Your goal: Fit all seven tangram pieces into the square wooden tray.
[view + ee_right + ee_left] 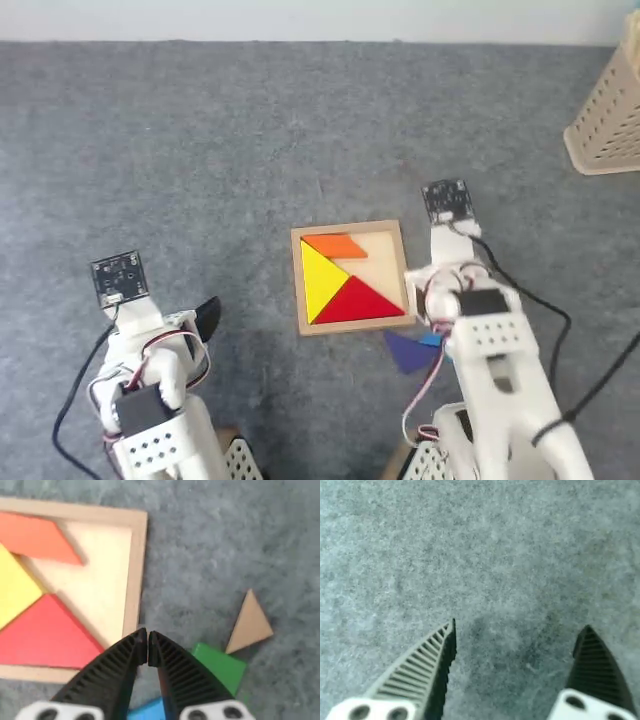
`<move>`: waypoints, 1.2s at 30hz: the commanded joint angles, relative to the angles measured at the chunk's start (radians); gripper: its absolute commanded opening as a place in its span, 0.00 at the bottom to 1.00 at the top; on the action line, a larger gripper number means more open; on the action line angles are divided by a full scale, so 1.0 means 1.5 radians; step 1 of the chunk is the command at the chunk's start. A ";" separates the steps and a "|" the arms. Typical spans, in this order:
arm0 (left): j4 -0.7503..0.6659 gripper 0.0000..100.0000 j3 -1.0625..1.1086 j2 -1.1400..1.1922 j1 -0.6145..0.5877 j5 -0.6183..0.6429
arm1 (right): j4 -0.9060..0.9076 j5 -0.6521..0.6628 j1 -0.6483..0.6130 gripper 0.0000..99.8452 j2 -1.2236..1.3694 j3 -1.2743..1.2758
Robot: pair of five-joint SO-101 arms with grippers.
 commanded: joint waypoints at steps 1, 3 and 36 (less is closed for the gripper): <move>-0.001 0.35 -0.009 -0.008 0.001 -0.001 | -0.012 -0.002 0.012 0.01 -0.099 0.081; -0.001 0.35 -0.009 -0.008 0.001 -0.001 | -0.010 -0.002 0.012 0.01 -0.137 0.128; -0.001 0.35 -0.009 -0.008 0.001 -0.001 | 0.140 -0.002 0.046 0.01 -0.672 0.358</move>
